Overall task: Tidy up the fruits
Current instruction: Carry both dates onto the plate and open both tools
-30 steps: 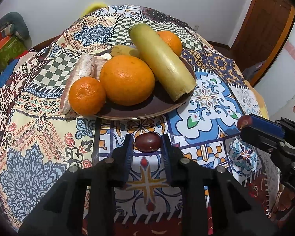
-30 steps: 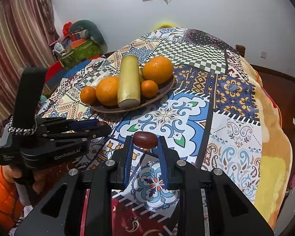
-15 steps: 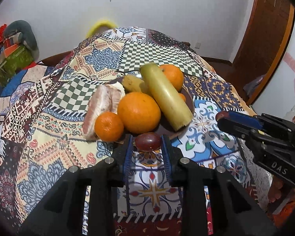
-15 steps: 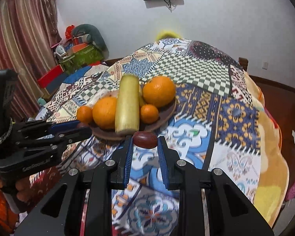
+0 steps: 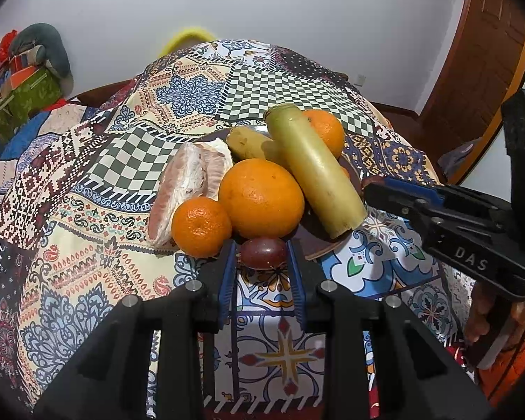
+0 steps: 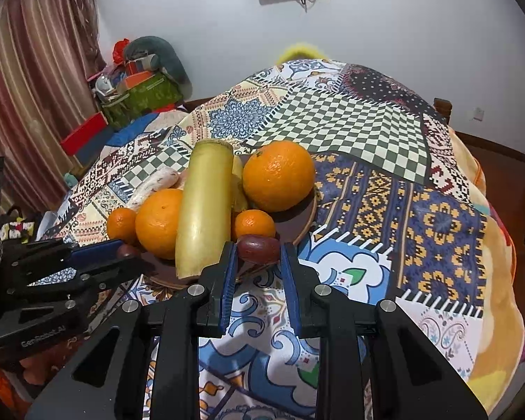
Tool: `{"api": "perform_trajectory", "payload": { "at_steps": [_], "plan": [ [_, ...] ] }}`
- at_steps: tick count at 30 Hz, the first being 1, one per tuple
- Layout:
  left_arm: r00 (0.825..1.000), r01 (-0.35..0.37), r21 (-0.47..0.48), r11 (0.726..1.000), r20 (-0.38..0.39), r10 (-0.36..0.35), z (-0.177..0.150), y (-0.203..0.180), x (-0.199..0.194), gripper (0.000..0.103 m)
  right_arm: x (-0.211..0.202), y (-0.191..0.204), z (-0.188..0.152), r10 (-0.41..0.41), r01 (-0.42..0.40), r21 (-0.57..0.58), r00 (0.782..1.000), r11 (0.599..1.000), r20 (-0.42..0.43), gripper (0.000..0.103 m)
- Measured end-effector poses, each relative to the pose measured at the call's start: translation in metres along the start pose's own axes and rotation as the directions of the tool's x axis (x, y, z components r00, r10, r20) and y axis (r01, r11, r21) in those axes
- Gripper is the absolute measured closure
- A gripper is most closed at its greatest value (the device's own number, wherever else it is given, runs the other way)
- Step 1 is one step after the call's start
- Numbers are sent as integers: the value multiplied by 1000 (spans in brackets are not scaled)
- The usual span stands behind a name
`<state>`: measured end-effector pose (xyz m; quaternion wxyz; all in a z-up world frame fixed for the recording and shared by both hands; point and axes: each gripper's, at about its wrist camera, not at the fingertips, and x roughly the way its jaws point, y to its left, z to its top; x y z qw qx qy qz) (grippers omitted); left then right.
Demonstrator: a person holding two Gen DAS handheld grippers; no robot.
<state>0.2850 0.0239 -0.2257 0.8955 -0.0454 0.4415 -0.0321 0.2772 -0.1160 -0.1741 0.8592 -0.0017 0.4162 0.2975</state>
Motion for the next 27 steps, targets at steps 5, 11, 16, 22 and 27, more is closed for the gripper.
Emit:
{"api": "perform_trajectory", "payload": {
  "at_steps": [5,11,16,22,27],
  "plan": [
    [1000,-11,14,1000,2,11,-1,-2,2,74,4,1,0,7,-7,-9,1000,1000,-16,80],
    [1000,-6,11,1000,-15,6,-2,-2,7,72,8,3,1,-13,12,-37,1000,999,-26,80],
    [1000,-3,20,1000,-16,4,-3,-5,6,69,11,-2,1,-17,17,-16,999,1000,-37,71],
    [1000,-1,24,1000,2,1,-2,-7,-5,69,0,-2,4,-26,26,-16,1000,1000,-8,70],
    [998,-6,32,999,65,3,4,-11,-35,69,-28,2,10,-33,34,-8,998,999,49,70]
  ]
}}
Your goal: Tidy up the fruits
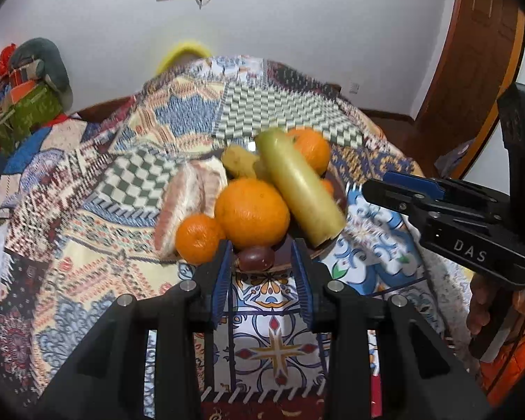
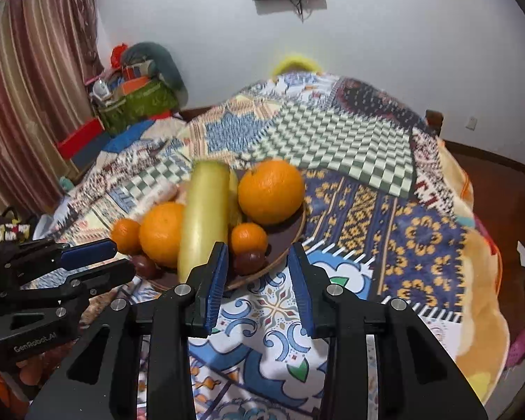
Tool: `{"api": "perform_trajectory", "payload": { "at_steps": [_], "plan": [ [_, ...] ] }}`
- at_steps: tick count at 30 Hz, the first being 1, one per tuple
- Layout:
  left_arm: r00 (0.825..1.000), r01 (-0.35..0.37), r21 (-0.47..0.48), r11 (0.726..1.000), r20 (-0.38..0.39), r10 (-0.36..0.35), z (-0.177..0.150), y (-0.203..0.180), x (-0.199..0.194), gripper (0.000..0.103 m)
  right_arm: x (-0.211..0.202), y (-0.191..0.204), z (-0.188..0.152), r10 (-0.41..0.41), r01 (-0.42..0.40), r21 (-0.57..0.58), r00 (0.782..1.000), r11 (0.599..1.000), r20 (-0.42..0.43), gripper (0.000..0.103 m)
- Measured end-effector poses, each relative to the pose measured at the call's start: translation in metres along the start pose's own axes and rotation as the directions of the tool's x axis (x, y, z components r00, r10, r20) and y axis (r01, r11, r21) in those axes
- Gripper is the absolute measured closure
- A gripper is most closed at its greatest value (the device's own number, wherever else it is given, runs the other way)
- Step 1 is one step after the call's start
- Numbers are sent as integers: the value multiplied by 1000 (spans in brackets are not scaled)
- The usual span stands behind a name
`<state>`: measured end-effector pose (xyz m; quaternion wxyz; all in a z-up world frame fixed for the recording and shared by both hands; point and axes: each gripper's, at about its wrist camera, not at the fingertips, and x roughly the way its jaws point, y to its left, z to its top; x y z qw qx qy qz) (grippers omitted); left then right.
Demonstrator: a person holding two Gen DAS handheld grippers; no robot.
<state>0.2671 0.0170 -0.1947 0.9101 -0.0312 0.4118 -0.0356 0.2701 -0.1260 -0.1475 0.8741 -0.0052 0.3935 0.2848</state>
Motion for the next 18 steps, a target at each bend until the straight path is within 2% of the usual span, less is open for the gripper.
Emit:
{"api": "perform_trajectory", "payload": {
  "at_steps": [5,8,11,18],
  "plan": [
    [995,-17,-2,1000,99,17,10,-3,-45,69,-47,9,11,0,0,-2,995,1000,104,70],
    [984,-20,-11,1000,177,22,15,-5,-81,69,-78,18,17,-2,3,-4,985,1000,174,70],
    [967,-26,-12,1000,252,28,19,-9,-115,69,-115,30,22,7,-5,-9,967,1000,254,70],
    [907,-59,1,998,418,53,12,-25,-196,69,-184,61,18,9,8,-42,919,999,395,70]
  ]
}}
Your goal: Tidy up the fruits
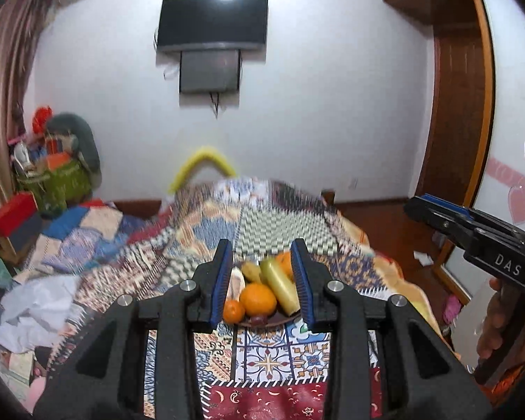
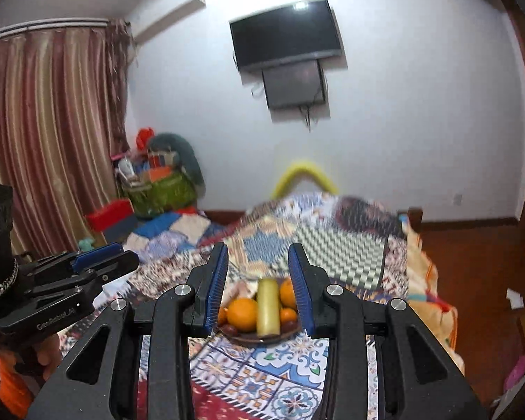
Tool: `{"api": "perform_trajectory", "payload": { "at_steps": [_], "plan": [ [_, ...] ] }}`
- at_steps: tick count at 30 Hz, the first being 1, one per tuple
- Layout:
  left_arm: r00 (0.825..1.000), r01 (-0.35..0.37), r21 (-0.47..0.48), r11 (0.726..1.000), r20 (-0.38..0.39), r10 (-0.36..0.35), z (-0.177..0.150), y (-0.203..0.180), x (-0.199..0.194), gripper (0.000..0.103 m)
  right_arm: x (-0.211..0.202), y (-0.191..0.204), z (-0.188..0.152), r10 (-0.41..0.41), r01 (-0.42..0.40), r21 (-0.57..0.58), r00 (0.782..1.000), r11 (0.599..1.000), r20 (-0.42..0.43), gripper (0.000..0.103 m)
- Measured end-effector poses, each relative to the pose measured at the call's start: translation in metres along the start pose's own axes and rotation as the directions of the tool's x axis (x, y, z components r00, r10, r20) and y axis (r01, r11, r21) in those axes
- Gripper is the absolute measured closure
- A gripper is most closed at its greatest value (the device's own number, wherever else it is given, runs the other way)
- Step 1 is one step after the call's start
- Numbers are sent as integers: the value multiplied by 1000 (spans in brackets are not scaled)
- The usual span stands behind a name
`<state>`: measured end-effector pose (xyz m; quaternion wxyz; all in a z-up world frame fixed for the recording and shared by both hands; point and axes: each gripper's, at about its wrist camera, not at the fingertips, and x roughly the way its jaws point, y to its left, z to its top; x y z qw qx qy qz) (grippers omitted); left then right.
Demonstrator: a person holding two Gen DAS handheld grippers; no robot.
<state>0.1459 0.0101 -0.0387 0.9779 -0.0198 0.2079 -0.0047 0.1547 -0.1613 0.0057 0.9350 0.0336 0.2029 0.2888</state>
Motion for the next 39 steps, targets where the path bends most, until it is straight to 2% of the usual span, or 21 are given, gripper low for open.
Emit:
{"api": "perform_trajectory", "payload": {
  "at_steps": [3,8,11,13,19,25,27,28,39],
  "plan": [
    [998,-6,6,1000,60,5,6,-4,-30,67,-23,15,5,-10,11,-20,998,1000,54,69],
    [989,-31,14,999,148,29,11,-8,-71,58,-48,32,7,-22,26,-35,993,999,115,58],
    [983,-37,10,999,180,35,12,-8,-88,46,-56,37,6,-36,42,-42,990,998,138,49],
    [979,-41,8,999,199,39,12,-8,-96,41,-60,39,7,-37,43,-37,988,998,153,38],
    [973,-53,2,999,227,51,10,-9,-110,23,-67,45,5,-70,78,-38,979,996,190,17],
    [975,-54,8,999,218,51,8,-10,-112,20,-72,48,1,-94,102,-30,974,994,204,2],
    [974,-58,3,998,219,56,7,-10,-114,10,-74,49,0,-101,110,-32,972,993,210,1],
    [972,-61,-3,998,226,60,6,-10,-115,9,-76,50,-2,-104,114,-37,972,993,210,0],
    [971,-67,6,998,232,63,1,-14,-118,4,-83,50,-8,-108,119,-45,973,992,204,0]
  ]
}}
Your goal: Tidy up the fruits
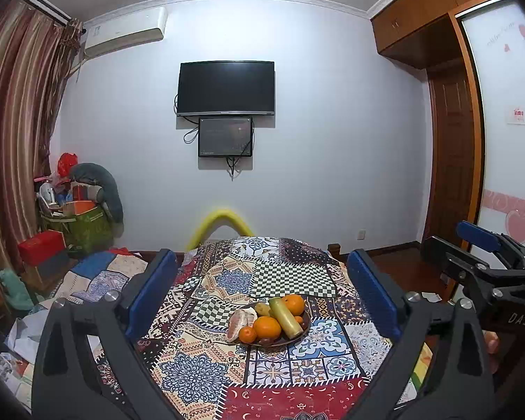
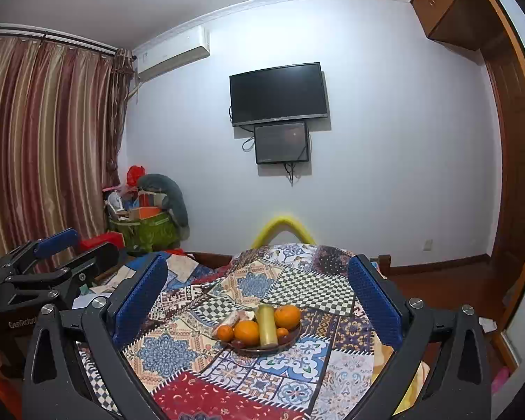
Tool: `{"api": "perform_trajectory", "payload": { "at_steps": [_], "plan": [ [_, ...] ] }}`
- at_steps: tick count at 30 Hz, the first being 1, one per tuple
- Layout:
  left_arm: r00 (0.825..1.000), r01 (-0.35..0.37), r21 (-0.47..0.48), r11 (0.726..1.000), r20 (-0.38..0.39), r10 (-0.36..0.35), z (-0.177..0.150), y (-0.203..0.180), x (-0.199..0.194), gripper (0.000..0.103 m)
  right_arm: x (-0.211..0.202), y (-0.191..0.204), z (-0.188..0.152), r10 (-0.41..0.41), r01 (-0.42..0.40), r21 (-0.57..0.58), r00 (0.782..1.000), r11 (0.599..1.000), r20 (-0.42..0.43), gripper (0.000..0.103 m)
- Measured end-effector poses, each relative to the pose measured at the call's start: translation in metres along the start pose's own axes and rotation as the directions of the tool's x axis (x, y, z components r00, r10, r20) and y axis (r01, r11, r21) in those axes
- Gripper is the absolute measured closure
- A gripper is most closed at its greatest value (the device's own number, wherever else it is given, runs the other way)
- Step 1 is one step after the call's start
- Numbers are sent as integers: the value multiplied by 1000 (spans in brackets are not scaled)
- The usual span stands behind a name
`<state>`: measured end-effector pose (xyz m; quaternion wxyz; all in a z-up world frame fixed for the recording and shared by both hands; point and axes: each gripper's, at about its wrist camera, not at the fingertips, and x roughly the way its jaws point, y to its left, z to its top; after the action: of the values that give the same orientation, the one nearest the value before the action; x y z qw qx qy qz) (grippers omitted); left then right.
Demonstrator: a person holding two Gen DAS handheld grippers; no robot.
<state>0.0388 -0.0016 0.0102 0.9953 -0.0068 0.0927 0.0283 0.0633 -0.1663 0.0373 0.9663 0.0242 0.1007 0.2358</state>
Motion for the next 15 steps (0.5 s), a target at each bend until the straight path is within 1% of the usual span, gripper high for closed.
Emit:
{"api": "perform_trajectory", "payload": {
  "at_steps": [15],
  "plan": [
    [1000,3,-17,1000,-2,-3,-1,3,1,1,-1,-1,1,-3,3,4,1000,1000,-1,0]
  ]
}}
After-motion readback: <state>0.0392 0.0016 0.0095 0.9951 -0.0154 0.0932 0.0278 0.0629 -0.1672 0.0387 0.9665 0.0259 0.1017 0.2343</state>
